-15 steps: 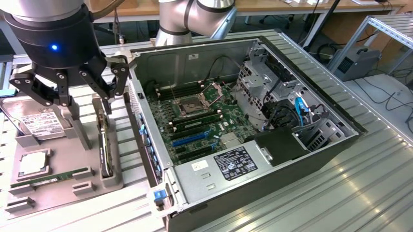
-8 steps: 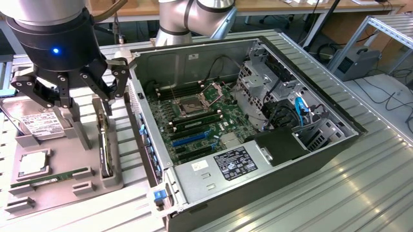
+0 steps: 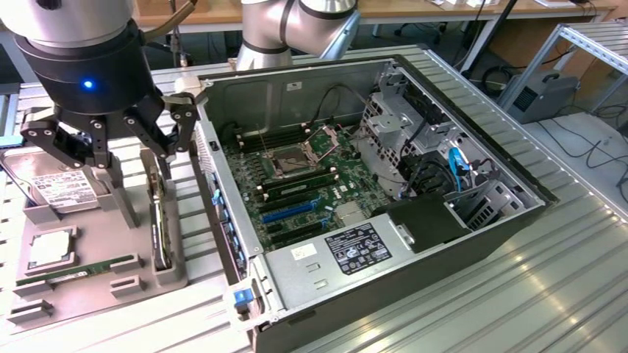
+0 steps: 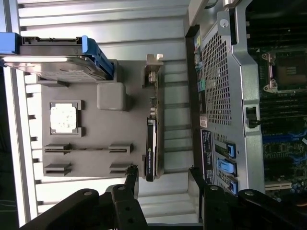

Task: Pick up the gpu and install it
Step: 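Pick up the gpu and move the gpu toward the slot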

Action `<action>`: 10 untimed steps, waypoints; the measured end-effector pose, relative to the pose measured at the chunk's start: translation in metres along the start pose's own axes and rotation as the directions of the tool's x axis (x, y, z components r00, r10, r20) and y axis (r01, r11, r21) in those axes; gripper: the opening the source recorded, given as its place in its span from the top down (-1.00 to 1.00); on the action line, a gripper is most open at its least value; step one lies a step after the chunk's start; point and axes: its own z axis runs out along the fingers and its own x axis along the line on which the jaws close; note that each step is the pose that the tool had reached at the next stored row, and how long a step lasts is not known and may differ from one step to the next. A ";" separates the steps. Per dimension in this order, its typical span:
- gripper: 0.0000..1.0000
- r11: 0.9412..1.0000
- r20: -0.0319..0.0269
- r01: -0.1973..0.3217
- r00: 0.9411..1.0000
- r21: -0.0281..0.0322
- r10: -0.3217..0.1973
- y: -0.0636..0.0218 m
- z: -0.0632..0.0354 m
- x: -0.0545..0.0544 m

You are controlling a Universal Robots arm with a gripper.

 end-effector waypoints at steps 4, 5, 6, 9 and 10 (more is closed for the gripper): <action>-0.08 1.000 0.000 0.000 1.000 0.000 0.000 -0.0001 0.0023 0.000; -0.08 1.000 0.000 0.000 1.000 0.000 0.000 -0.0001 0.0026 0.000; -0.08 1.000 0.000 0.000 1.000 0.000 0.000 -0.0001 0.0031 0.000; -0.08 1.000 0.000 0.000 1.000 0.000 0.000 -0.0002 0.0043 0.000; -0.08 1.000 0.000 0.000 1.000 0.000 0.000 -0.0002 0.0047 0.000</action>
